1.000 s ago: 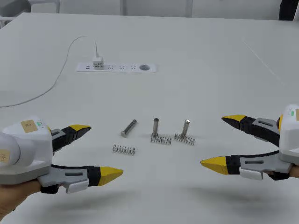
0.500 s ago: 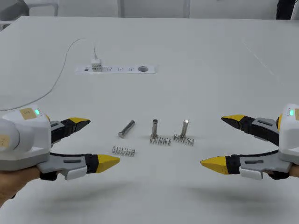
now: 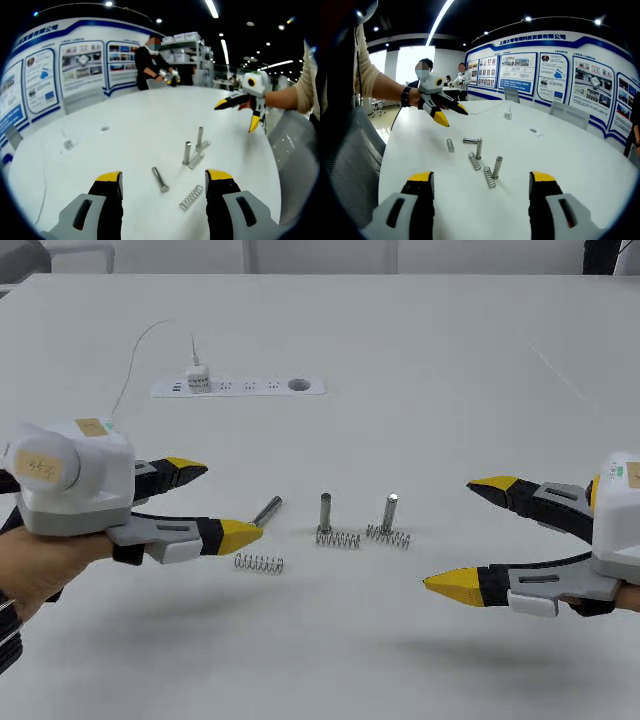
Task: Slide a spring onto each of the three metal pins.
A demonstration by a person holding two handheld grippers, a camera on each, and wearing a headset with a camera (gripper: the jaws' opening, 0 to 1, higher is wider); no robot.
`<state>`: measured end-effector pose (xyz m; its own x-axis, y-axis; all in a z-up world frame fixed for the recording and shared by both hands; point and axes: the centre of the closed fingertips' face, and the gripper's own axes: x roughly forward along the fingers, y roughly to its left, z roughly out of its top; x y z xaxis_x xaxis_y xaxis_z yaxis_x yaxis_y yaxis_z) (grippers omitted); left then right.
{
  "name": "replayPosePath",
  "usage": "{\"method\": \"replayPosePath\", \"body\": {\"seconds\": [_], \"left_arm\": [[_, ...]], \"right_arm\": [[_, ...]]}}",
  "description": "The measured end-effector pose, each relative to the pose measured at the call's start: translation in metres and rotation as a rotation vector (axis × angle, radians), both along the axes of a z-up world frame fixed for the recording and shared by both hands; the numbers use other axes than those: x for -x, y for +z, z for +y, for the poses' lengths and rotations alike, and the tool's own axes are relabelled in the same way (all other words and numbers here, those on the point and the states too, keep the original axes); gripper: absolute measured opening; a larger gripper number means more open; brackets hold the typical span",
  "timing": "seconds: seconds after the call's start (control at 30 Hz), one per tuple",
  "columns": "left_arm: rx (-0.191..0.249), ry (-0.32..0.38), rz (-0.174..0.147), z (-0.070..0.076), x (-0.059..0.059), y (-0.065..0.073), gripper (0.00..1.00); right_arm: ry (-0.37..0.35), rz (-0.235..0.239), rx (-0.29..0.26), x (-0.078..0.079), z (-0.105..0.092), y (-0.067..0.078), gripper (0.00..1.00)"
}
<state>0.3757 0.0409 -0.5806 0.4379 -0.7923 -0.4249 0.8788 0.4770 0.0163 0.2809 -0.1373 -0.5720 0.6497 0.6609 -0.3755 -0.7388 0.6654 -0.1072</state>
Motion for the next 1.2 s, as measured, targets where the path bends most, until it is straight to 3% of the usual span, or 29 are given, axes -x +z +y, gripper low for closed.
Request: {"method": "replayPosePath", "body": {"seconds": [0.17,0.43,0.5,0.6,0.87,1.0,1.2], "left_arm": [[-0.041,0.003,0.029,-0.010,-0.010,-0.007,0.55],[-0.131,0.022,0.056,-0.022,-0.022,-0.022,0.42],[-0.139,0.016,0.062,-0.027,-0.024,-0.023,0.41],[-0.152,0.020,0.100,-0.030,-0.026,-0.031,0.40],[-0.226,0.084,0.126,-0.028,-0.035,-0.046,0.29],[-0.243,0.081,0.122,-0.033,-0.035,-0.048,0.24],[-0.282,0.088,0.141,-0.040,-0.037,-0.056,0.23]], "right_arm": [[-0.003,0.003,-0.001,0.000,-0.001,-0.001,0.79],[-0.005,0.010,0.003,0.001,-0.002,-0.003,0.79],[-0.007,0.012,0.003,0.001,-0.003,-0.004,0.79],[-0.008,0.014,0.003,0.001,-0.003,-0.004,0.79],[-0.003,0.022,0.009,0.002,-0.003,-0.008,0.79],[-0.005,0.024,0.018,0.002,-0.003,-0.010,0.79],[-0.006,0.025,0.019,0.002,-0.004,-0.011,0.78]]}}
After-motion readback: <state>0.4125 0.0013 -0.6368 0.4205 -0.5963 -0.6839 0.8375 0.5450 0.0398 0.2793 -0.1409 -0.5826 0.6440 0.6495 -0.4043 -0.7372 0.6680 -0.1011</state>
